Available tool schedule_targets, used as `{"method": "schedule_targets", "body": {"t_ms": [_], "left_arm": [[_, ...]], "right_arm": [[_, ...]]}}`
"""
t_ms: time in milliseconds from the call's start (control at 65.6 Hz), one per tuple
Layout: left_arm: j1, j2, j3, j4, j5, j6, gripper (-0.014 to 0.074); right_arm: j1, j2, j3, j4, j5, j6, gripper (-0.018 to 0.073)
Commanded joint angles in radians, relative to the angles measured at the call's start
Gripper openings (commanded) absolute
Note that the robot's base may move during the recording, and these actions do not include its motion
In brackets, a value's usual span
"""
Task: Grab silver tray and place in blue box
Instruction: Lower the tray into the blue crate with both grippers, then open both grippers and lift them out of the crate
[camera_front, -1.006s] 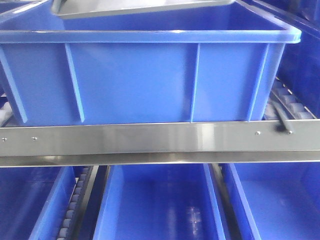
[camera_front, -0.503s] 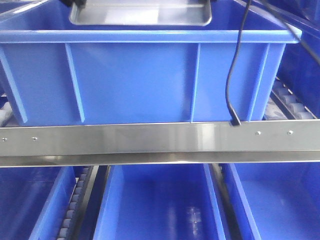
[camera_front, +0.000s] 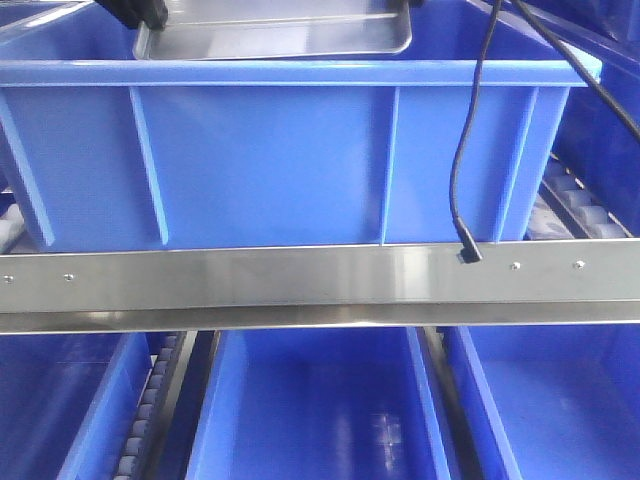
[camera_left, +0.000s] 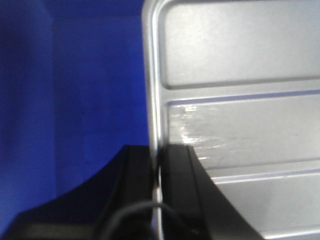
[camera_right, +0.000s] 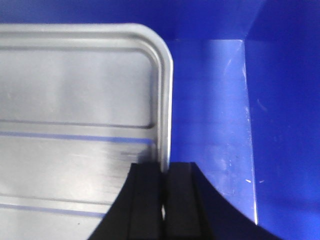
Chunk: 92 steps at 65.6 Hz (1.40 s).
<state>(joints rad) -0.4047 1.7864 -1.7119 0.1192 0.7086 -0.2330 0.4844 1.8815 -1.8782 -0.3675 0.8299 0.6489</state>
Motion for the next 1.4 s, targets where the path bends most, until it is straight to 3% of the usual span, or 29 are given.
{"method": "schedule_targets", "body": {"t_ms": [0, 107, 183, 305, 396, 625, 716, 853, 930, 1173, 1265, 1387], "left_arm": [[-0.037, -0.054, -0.047, -0.092, -0.135, 0.001, 0.0189], [-0.037, -0.054, -0.047, -0.072, -0.138, -0.001, 0.0400], [-0.025, -0.054, -0.047, -0.047, -0.139, -0.001, 0.0414], [0.007, -0.054, -0.047, -0.047, -0.139, -0.001, 0.0409], [0.032, -0.054, -0.047, -0.055, -0.139, -0.001, 0.0409], [0.047, -0.054, -0.047, -0.057, -0.139, -0.001, 0.0397], [0.041, -0.054, -0.047, -0.057, -0.139, -0.001, 0.0274], [0.040, -0.054, -0.047, -0.057, -0.144, -0.001, -0.0021], [0.040, -0.054, -0.047, -0.057, -0.152, -0.001, 0.0003], [0.044, -0.067, -0.045, -0.099, -0.056, -0.001, -0.0006], [0.044, -0.083, -0.016, -0.100, -0.031, -0.001, -0.0006], [0.044, -0.133, 0.065, -0.100, -0.087, -0.001, -0.0006]], "right_arm": [[0.032, -0.055, -0.047, 0.077, -0.194, -0.011, 0.0058], [0.032, -0.055, -0.047, 0.074, -0.181, -0.011, 0.0084], [0.023, -0.055, -0.047, 0.054, -0.152, -0.011, 0.0174], [0.002, -0.055, -0.047, 0.052, -0.124, -0.011, 0.0396], [-0.003, -0.055, -0.047, 0.052, -0.123, -0.011, 0.0458], [-0.005, -0.055, -0.047, 0.052, -0.144, -0.011, 0.0444], [-0.005, -0.055, -0.047, 0.052, -0.153, -0.011, 0.0398], [-0.005, -0.055, -0.047, 0.052, -0.169, -0.011, 0.0153], [-0.005, -0.055, -0.047, 0.052, -0.178, -0.011, 0.0039], [-0.005, -0.055, -0.047, 0.053, -0.187, -0.018, 0.0052], [0.006, -0.066, -0.032, 0.078, -0.199, -0.110, 0.0052], [0.023, -0.107, 0.025, 0.138, -0.261, -0.275, 0.0052]]}}
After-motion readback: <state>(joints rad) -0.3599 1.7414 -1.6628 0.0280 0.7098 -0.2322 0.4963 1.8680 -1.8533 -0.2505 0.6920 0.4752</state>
